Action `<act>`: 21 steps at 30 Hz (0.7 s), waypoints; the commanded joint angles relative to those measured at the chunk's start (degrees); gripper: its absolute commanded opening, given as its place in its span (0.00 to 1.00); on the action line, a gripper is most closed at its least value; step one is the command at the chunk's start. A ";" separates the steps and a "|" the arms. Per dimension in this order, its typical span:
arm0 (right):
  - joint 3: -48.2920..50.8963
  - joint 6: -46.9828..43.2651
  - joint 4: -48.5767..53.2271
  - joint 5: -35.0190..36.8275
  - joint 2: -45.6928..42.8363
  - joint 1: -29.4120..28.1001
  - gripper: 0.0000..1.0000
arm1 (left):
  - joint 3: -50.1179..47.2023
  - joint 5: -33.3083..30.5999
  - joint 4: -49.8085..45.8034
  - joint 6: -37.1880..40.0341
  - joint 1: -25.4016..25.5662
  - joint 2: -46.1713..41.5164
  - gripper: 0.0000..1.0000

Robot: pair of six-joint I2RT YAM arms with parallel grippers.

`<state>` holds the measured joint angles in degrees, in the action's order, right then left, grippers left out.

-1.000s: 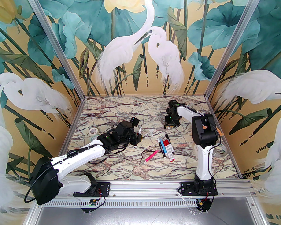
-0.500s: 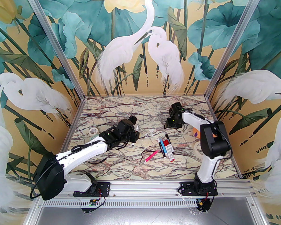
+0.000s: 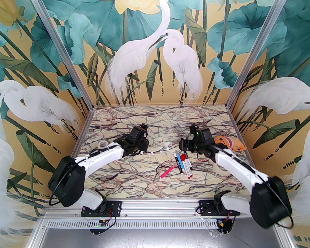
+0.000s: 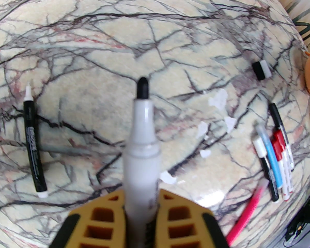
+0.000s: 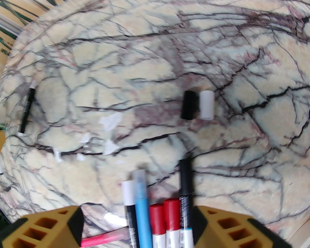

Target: Open the pen caps

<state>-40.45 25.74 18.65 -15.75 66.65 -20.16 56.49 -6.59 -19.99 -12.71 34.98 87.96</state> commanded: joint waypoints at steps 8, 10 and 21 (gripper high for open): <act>4.62 2.92 -3.24 -5.77 -13.03 -1.19 0.99 | 6.98 -7.36 -1.70 3.21 -1.69 10.62 0.12; 4.61 2.72 -2.93 -6.09 -14.39 -1.19 0.99 | 8.20 -8.16 -2.13 2.74 -2.00 12.77 0.12; 5.79 3.27 -3.41 -5.61 -15.10 -1.19 0.99 | 13.69 -14.39 -6.96 0.20 -4.30 21.33 0.12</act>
<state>-35.70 27.88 15.97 -21.06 51.64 -21.15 68.47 -17.61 -24.05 -11.20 31.22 107.79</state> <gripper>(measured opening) 0.992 0.171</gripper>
